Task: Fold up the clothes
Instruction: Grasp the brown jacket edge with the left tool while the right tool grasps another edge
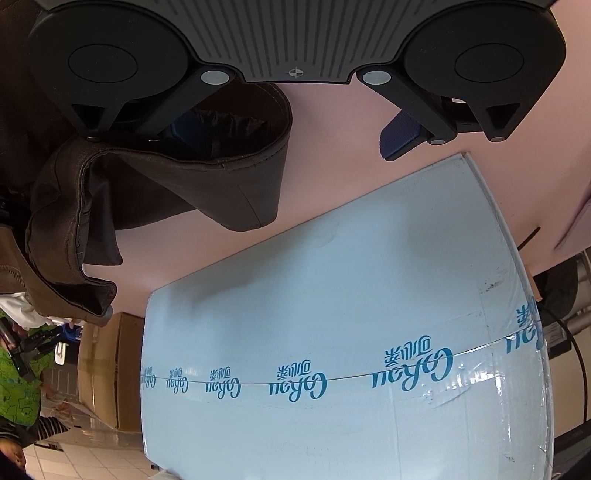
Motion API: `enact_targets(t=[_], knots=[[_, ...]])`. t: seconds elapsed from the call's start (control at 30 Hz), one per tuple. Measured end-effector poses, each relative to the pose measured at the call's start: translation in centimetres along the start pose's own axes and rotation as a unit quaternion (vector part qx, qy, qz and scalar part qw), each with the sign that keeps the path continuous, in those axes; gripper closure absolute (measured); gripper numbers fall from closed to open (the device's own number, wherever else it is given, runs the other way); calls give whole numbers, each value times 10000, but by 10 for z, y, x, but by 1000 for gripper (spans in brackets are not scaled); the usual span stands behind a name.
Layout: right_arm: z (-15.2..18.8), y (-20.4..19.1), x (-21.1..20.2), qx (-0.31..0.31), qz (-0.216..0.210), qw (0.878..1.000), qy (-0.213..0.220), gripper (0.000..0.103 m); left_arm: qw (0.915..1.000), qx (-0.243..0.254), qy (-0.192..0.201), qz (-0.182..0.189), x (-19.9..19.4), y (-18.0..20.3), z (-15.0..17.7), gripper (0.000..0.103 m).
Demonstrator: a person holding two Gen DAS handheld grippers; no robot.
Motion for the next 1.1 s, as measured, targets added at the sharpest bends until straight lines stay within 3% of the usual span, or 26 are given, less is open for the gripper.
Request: enact_targets(t=[0.07,0.3,0.4,0.67,0.87,1.1], knots=[[0,0,0,-16,38,10000,7,43,10000,53,-18,17,1,3,0,23],[4,11,-1,376,58,9993,-32,75,9997,118,-132,155,5,12,2,85],[3,20,-4,589,197,9981,54,84,9997,235,-51,106,3,16,1,97],[-9,38,-21,840,782,9913,637,90,9962,599,616,-164,-17,29,-12,101],[-24,46,-37,1033,966,9843,1058,91,9966,531,624,-56,-23,32,-20,102],[-32,54,-51,1144,987,9819,1139,91,9960,469,761,-86,-46,24,-38,102]])
Point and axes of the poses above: each gripper's, at about its wrist camera, not at the fingertips, and x roughly the way its jaws point, y to its right, z to its underside, the point moved 10 cm from there along x, roughly the way its jaws point, and after that the axes turned 5 degrees about -x, right-handed, at the moved point
